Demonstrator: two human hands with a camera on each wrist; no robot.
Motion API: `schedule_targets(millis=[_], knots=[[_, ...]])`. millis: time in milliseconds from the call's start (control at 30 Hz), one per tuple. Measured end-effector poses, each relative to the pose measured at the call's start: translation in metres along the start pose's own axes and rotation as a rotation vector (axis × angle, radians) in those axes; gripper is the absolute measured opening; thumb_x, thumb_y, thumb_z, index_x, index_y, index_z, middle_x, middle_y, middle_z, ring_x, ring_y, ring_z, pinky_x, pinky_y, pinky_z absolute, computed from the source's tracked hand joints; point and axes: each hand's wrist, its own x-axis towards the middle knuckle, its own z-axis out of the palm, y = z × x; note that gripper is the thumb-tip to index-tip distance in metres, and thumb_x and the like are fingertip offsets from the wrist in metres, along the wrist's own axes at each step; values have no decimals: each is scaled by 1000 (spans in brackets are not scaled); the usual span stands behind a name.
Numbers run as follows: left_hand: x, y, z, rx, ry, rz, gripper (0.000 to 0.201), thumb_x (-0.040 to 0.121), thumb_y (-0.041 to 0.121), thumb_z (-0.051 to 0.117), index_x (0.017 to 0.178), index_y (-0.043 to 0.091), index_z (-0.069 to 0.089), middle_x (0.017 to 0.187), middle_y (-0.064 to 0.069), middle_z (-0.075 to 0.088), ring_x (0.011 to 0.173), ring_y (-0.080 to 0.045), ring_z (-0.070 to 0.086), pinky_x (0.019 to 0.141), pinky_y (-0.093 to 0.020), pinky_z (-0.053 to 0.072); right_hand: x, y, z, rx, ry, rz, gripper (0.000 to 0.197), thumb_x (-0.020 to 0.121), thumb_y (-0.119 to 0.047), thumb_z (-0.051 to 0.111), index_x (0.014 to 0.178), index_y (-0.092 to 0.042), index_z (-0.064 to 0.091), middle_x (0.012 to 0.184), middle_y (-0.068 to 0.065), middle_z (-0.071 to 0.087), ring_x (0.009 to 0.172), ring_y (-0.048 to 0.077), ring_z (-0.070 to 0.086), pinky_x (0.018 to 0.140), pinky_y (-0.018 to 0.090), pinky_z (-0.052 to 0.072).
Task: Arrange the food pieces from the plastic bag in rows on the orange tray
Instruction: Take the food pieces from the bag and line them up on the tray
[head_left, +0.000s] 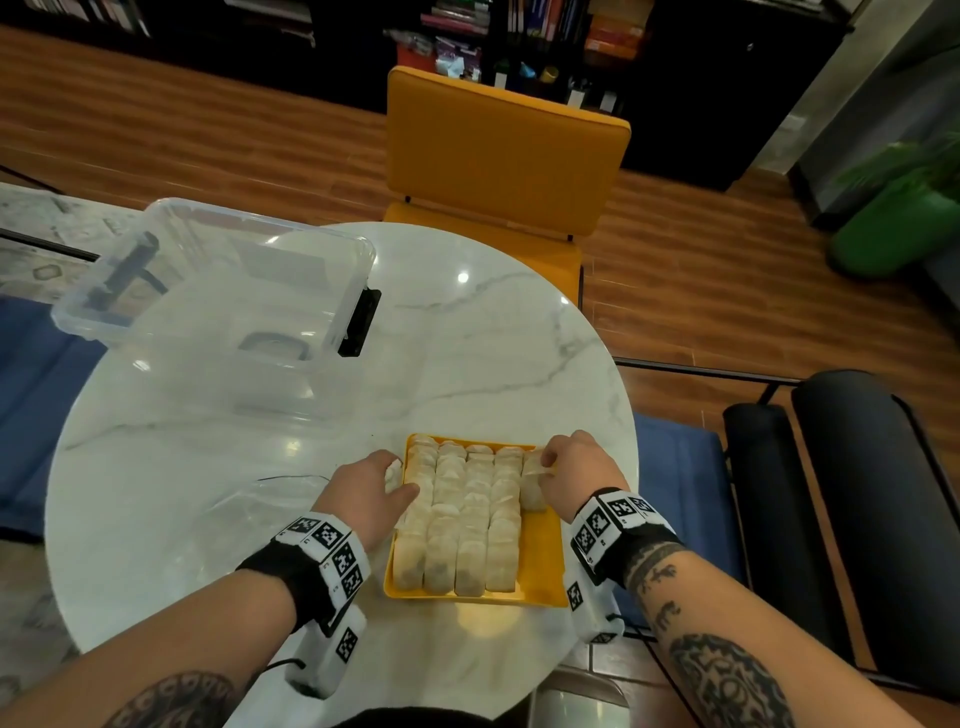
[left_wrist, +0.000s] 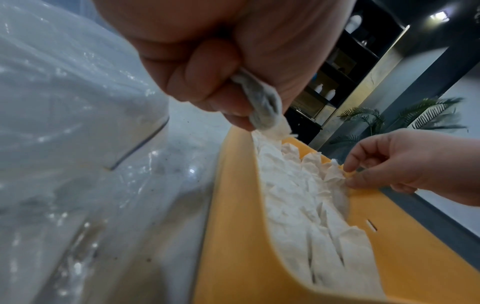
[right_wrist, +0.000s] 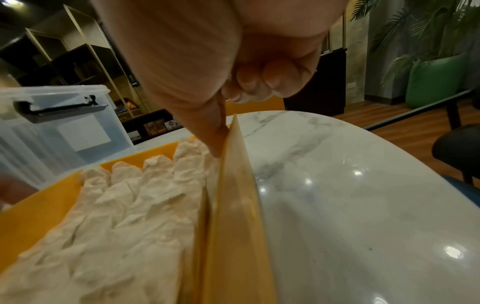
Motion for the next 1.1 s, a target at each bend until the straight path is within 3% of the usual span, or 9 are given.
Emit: schedule_targets(millis=[167, 267, 367, 533, 667, 833, 967, 1033, 1100], knots=[[-4, 19, -8, -132, 101, 54, 30, 91, 46, 58, 78, 20, 57, 77, 2, 63, 77, -16, 59, 65, -29, 43, -20, -14, -4, 141, 83, -173, 14, 92, -34, 59, 100, -24, 64, 100, -5, 53, 85, 15, 57, 74, 24, 45], [-10, 38, -8, -274, 122, 99, 32, 92, 46, 58, 74, 20, 55, 72, 3, 61, 71, -14, 57, 60, -28, 38, -43, -34, 0, 373, -13, -283, 20, 87, -49, 65, 92, -30, 65, 89, -11, 63, 81, 6, 60, 71, 17, 45], [-18, 59, -8, -422, 88, 151, 36, 94, 47, 57, 71, 19, 54, 64, 4, 59, 64, -16, 57, 60, -29, 40, -61, -52, 8, 538, -108, -252, 34, 85, -57, 65, 94, -24, 66, 89, -6, 71, 81, 10, 68, 74, 25, 53], [-24, 79, -12, -680, -27, 90, 46, 94, 55, 52, 88, 11, 61, 64, -1, 61, 57, -17, 56, 55, -29, 43, -73, -59, -5, 835, -78, -144, 15, 91, -31, 68, 83, -21, 61, 77, 0, 74, 62, 13, 70, 58, 29, 52], [-30, 83, -11, -961, -253, -61, 50, 92, 57, 54, 102, 9, 64, 74, -6, 60, 57, -15, 52, 43, -24, 36, -78, -56, -13, 938, -39, -97, 13, 92, -27, 67, 84, -18, 61, 76, 1, 73, 61, 14, 70, 56, 29, 53], [-39, 87, -7, -1116, -417, -91, 41, 90, 45, 63, 107, 8, 69, 75, -2, 67, 60, -9, 61, 47, -17, 45, -81, -53, -14, 992, 29, -62, 15, 92, -25, 67, 82, -15, 60, 74, 3, 73, 64, 18, 73, 56, 30, 55], [-37, 78, -7, -1151, -476, -47, 40, 77, 23, 77, 109, 2, 68, 84, -7, 68, 65, -12, 62, 50, -16, 51, -78, -44, -22, 948, 29, -62, 12, 92, -24, 67, 87, -13, 63, 79, 5, 75, 64, 17, 72, 59, 32, 56], [-35, 74, -6, -1131, -452, -72, 32, 80, 12, 77, 108, 3, 65, 81, -7, 65, 64, -14, 63, 50, -17, 51, -72, -33, -27, 851, 56, -98, 12, 93, -25, 66, 89, -14, 64, 79, 3, 73, 64, 14, 71, 63, 34, 59], [-32, 69, -3, -1084, -393, -91, 21, 85, 9, 74, 102, 11, 62, 76, -4, 64, 59, -15, 61, 48, -19, 50, -64, -21, -34, 626, 76, -168, 11, 95, -30, 63, 90, -20, 65, 78, -3, 70, 69, 11, 69, 64, 26, 55]])
